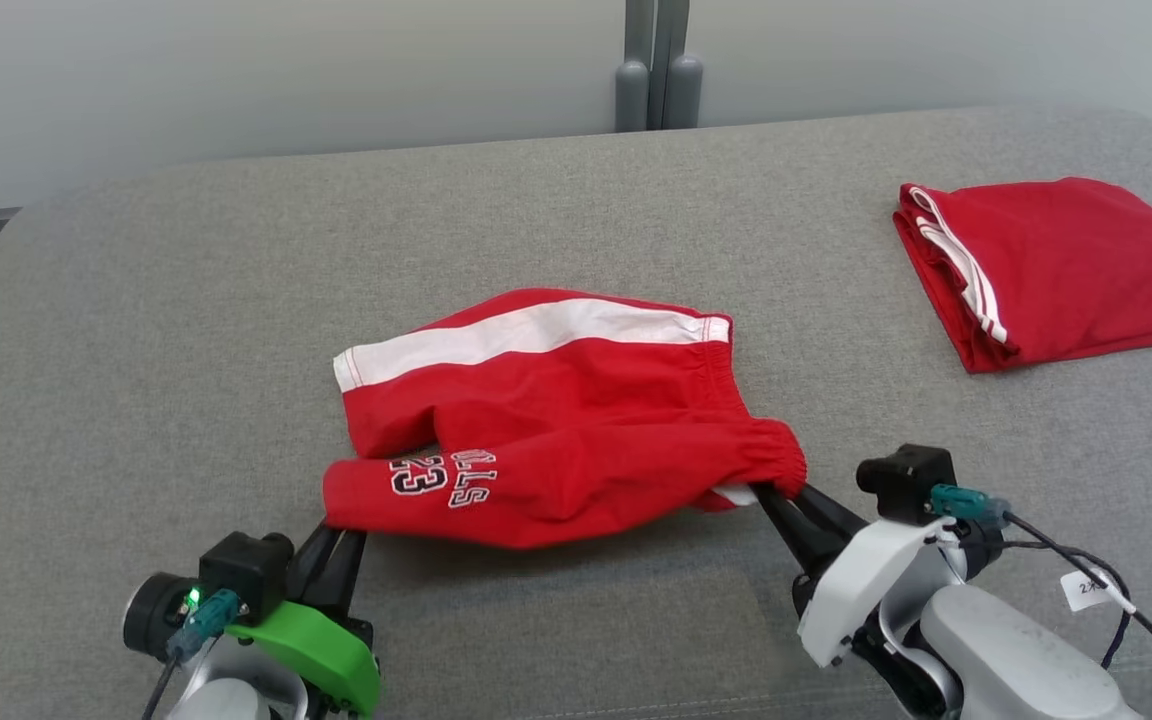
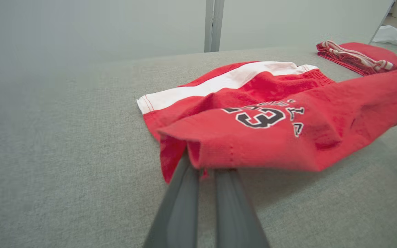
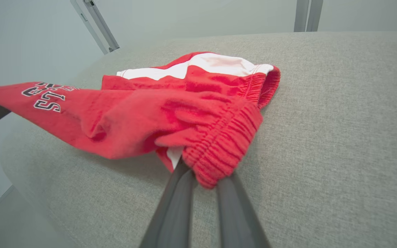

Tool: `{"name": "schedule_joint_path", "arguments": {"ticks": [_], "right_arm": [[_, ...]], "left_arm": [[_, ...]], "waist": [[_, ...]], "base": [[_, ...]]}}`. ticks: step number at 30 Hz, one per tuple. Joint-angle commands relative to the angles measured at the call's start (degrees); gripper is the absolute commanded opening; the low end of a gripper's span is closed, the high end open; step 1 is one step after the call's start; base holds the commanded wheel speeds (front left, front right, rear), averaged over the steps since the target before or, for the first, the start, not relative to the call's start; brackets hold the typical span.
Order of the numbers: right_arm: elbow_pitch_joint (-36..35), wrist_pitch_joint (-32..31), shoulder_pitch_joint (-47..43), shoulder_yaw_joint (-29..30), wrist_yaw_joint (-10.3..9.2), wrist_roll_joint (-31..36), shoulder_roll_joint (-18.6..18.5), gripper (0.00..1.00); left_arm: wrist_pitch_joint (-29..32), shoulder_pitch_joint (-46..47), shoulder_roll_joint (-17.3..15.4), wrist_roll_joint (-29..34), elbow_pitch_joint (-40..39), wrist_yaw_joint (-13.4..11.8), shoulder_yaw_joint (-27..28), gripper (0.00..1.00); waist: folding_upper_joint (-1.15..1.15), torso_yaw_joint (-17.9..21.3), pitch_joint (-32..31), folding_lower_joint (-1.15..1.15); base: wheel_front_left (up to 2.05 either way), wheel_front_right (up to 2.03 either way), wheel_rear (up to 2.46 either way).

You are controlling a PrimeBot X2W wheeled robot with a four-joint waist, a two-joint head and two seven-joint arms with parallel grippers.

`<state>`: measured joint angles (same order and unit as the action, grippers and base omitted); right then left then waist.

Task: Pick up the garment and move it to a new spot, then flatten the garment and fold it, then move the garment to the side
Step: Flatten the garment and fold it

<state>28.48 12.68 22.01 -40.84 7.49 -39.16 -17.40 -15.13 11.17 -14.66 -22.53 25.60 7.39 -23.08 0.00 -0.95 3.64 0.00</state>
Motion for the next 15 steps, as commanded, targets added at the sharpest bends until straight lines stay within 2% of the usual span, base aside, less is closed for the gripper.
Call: {"name": "schedule_joint_path", "arguments": {"ticks": [1,5,9,11,15], "right_arm": [[-1.5,-0.6,0.8,0.0,0.0,-1.2,-0.8,0.0],[-5.3,-3.2,3.0,0.2,0.0,-3.4,-2.8,0.0],[-7.9,-6.3,7.6,-0.3,0.0,-4.9,-3.9,0.0],[-8.5,-8.2,10.9,-0.8,0.0,-5.0,-4.8,0.0],[-8.4,-12.2,18.5,-1.1,0.0,-9.4,-4.7,0.0]], "left_arm": [[0.1,0.0,-1.1,0.7,-1.4,0.1,0.0,0.0],[1.5,3.2,-3.3,0.9,-6.1,0.1,-1.1,0.0],[5.2,8.3,-7.0,0.7,-10.6,0.1,-2.8,0.0],[6.9,11.8,-8.4,-1.0,-12.5,0.1,-3.6,0.0],[10.1,19.6,-12.3,-4.6,-14.1,0.1,-5.1,0.0]], "waist": [[0.0,-0.3,-0.8,0.0],[0.0,-0.4,-0.7,0.0],[0.0,-0.1,0.7,0.0],[0.0,0.1,1.8,0.0],[0.0,0.7,4.6,0.0]], "base": [[0.0,0.0,0.0],[0.0,0.0,0.0],[0.0,0.0,0.0],[0.0,0.0,0.0],[0.0,0.0,0.0]]}}
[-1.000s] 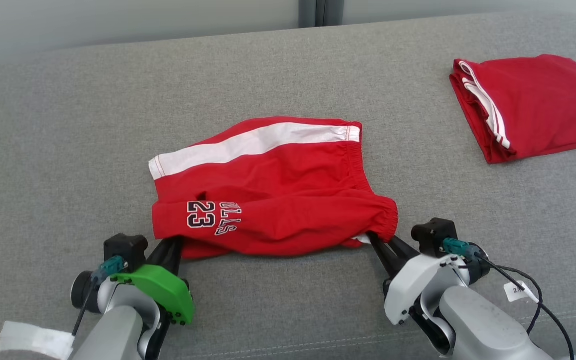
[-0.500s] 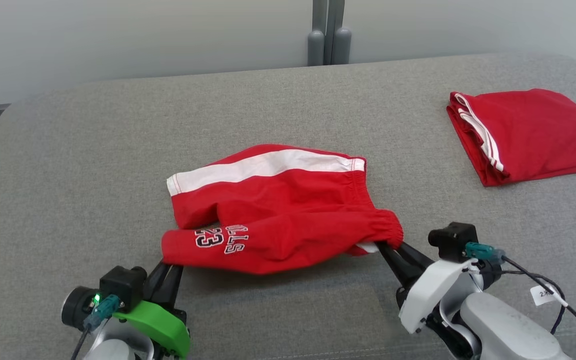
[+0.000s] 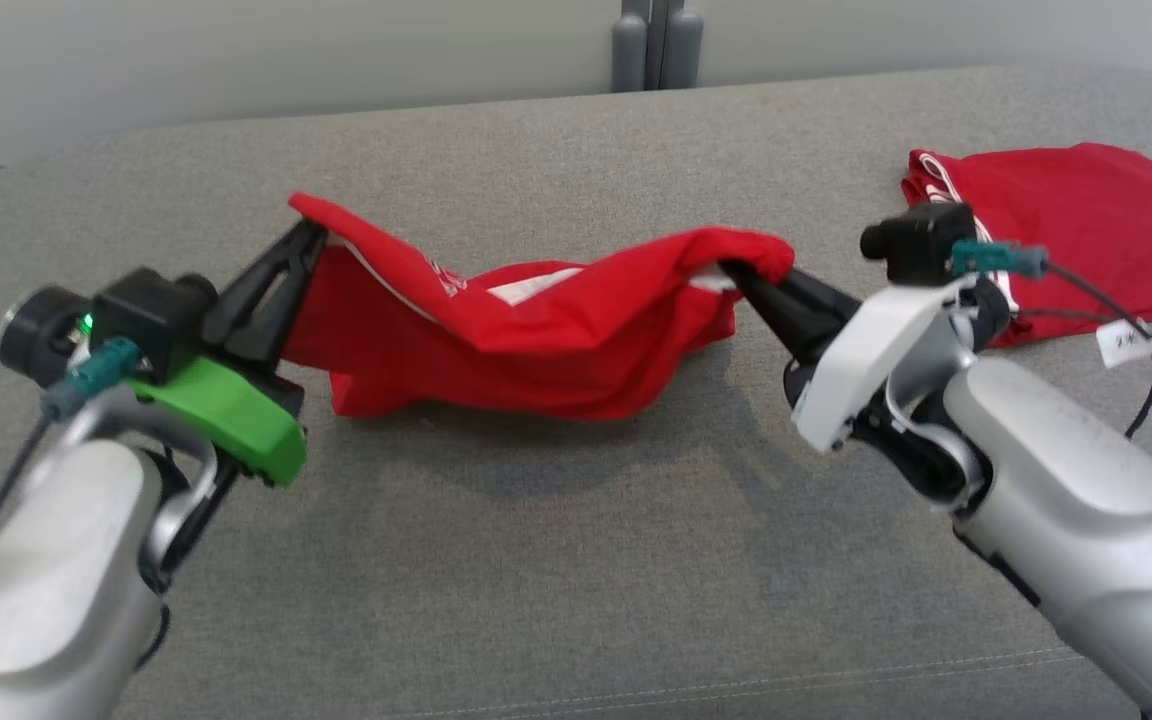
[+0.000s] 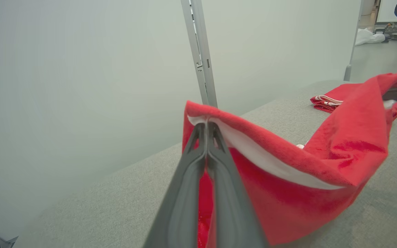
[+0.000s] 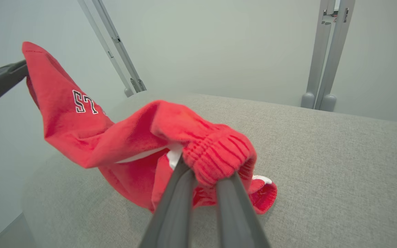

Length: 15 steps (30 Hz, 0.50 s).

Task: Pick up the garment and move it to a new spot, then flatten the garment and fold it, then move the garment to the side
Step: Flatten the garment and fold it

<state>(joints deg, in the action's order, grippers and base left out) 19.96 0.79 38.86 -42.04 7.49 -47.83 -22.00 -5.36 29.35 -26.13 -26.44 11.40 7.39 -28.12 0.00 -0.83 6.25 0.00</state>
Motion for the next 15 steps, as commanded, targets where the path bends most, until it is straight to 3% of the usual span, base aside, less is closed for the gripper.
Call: {"name": "schedule_joint_path", "arguments": {"ticks": [1,6,15], "right_arm": [[0.7,-1.3,3.7,0.1,0.0,-2.1,0.2,0.0],[5.7,-6.0,15.4,0.9,0.0,-9.0,1.9,0.0],[20.7,-10.1,40.1,3.7,0.0,-14.5,6.9,0.0]], "left_arm": [[0.8,3.9,-2.0,-1.1,0.1,0.1,-0.5,0.0],[2.9,16.4,-5.4,-7.0,2.8,0.1,-3.7,0.0],[3.8,42.0,-7.3,-16.0,13.4,0.1,-8.0,0.0]], "waist": [[0.0,0.8,2.9,0.0],[0.0,1.0,8.0,0.0],[0.0,0.8,18.1,0.0]], "base": [[0.0,0.0,0.0],[0.0,0.0,0.0],[0.0,0.0,0.0]]}}
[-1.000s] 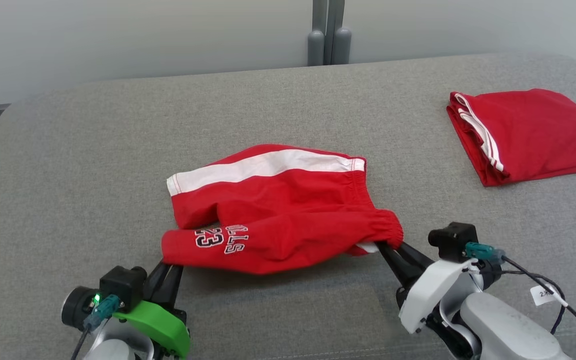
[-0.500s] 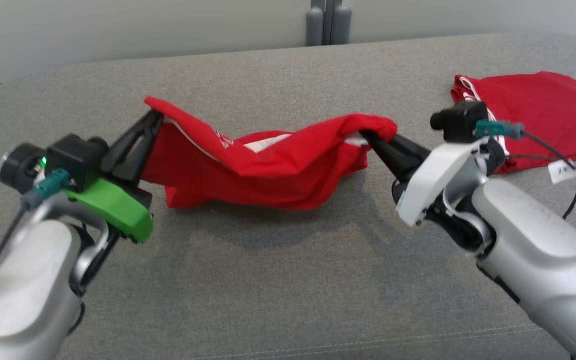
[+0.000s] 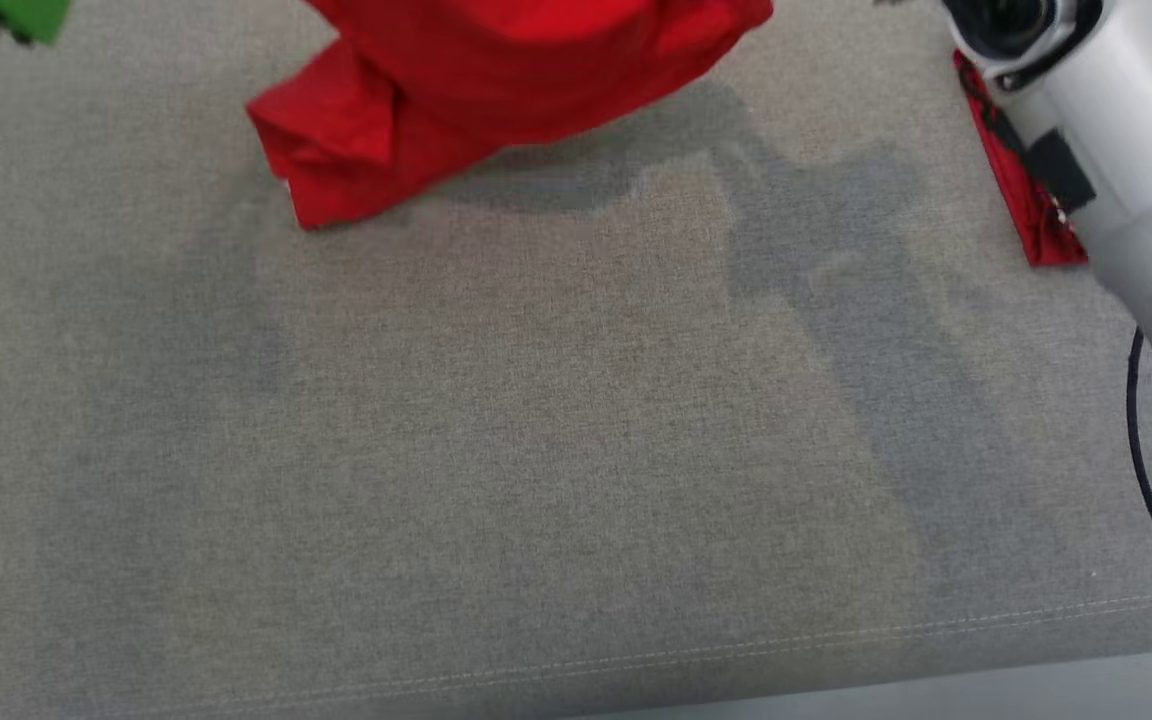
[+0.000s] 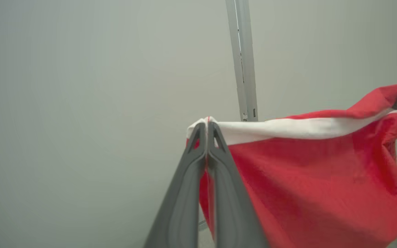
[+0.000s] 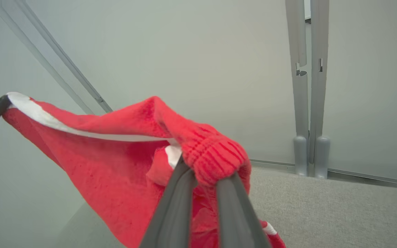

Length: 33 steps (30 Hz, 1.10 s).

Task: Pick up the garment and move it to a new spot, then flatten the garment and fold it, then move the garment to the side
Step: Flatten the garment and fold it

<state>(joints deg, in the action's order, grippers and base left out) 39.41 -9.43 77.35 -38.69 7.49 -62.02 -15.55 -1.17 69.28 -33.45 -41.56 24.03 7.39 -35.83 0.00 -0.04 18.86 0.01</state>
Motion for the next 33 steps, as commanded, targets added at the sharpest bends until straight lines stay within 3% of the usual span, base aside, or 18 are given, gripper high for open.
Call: {"name": "schedule_joint_path", "arguments": {"ticks": [1,9,16,23,33], "right_arm": [[3.4,-0.1,4.1,0.6,0.0,-0.2,1.0,0.0],[18.6,1.8,18.8,0.6,-0.04,3.9,4.1,0.0],[26.2,8.4,29.1,-0.3,-0.05,8.1,6.9,0.0],[26.6,10.1,30.5,-3.4,-0.04,9.5,8.2,0.0],[18.1,11.1,22.3,-8.5,-0.02,4.7,5.2,0.0]], "left_arm": [[-0.5,4.6,0.2,-1.3,2.2,0.1,-0.5,0.0],[-3.7,20.0,2.4,-2.8,11.7,0.0,-2.6,0.0],[-8.5,28.7,6.0,-3.5,18.6,0.0,-4.7,0.0],[-11.6,29.3,8.1,-5.1,21.5,0.0,-7.9,0.0],[-14.1,22.0,6.5,-7.3,19.5,0.0,-9.7,0.0]], "waist": [[0.0,0.0,6.2,-0.01],[0.0,-0.6,8.3,-0.01],[0.0,-1.2,10.4,-0.01],[0.0,-2.2,14.3,-0.01],[0.0,-2.0,16.2,-0.01]], "base": [[0.0,0.0,0.0],[0.0,0.0,0.0],[0.0,0.0,0.0],[0.0,0.0,0.0],[0.0,0.0,0.0]]}}
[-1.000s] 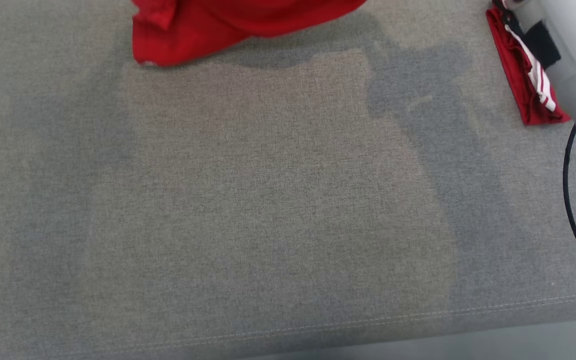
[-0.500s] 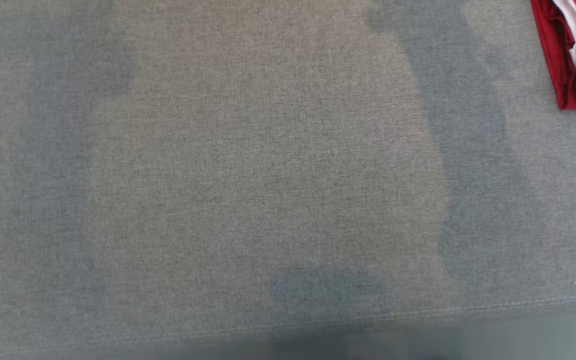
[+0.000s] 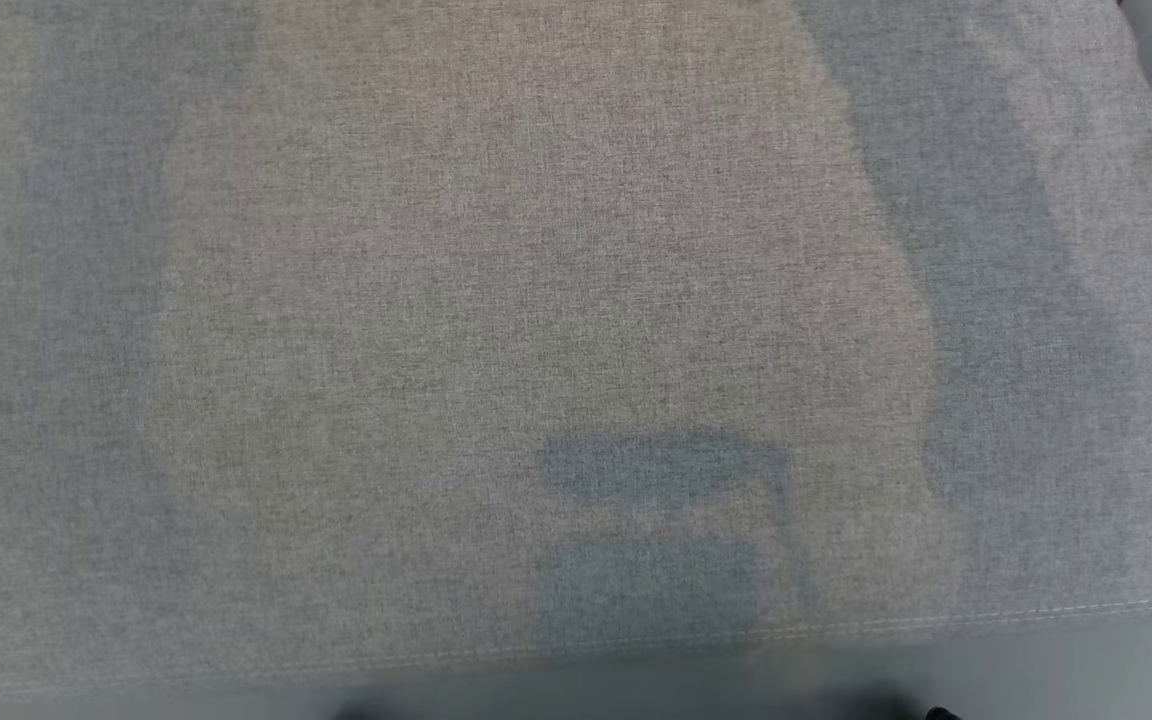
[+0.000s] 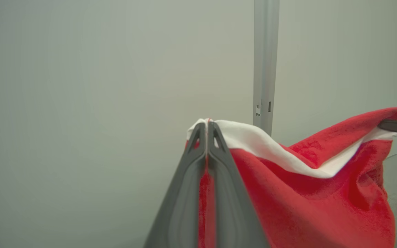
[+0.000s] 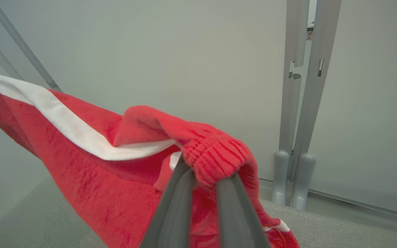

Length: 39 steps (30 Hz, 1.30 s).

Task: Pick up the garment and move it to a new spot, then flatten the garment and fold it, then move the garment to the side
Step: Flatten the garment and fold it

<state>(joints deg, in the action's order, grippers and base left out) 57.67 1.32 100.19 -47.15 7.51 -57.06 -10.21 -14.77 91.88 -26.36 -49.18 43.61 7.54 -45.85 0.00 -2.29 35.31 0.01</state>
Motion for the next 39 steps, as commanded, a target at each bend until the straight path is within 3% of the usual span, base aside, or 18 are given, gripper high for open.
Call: {"name": "schedule_joint_path", "arguments": {"ticks": [1,17,32,39], "right_arm": [[-1.3,0.6,-1.5,-0.3,-0.04,-1.3,-0.5,0.0],[-22.0,5.5,-29.2,-8.6,-0.02,-14.8,-8.4,0.0],[-37.6,12.0,-52.1,-19.6,-0.03,-16.9,-17.8,0.0],[-41.4,13.3,-58.9,-20.8,-0.03,-15.7,-22.4,0.0]], "left_arm": [[-0.5,-1.5,-0.8,0.3,-1.0,-0.2,1.0,0.0],[-0.4,-38.2,-2.1,6.8,-19.0,-1.4,15.6,0.0],[-0.4,-73.0,2.8,12.4,-31.7,-3.2,26.7,0.0],[-0.4,-83.8,6.3,15.7,-35.9,-4.0,31.5,0.0]], "waist": [[0.0,0.5,-0.5,-0.01],[0.0,2.2,-12.9,-0.01],[0.0,3.2,-22.6,-0.01],[0.0,2.6,-25.5,-0.01]], "base": [[0.0,0.0,0.0],[0.0,0.0,0.0],[0.0,0.0,0.0],[0.0,0.0,0.0]]}}
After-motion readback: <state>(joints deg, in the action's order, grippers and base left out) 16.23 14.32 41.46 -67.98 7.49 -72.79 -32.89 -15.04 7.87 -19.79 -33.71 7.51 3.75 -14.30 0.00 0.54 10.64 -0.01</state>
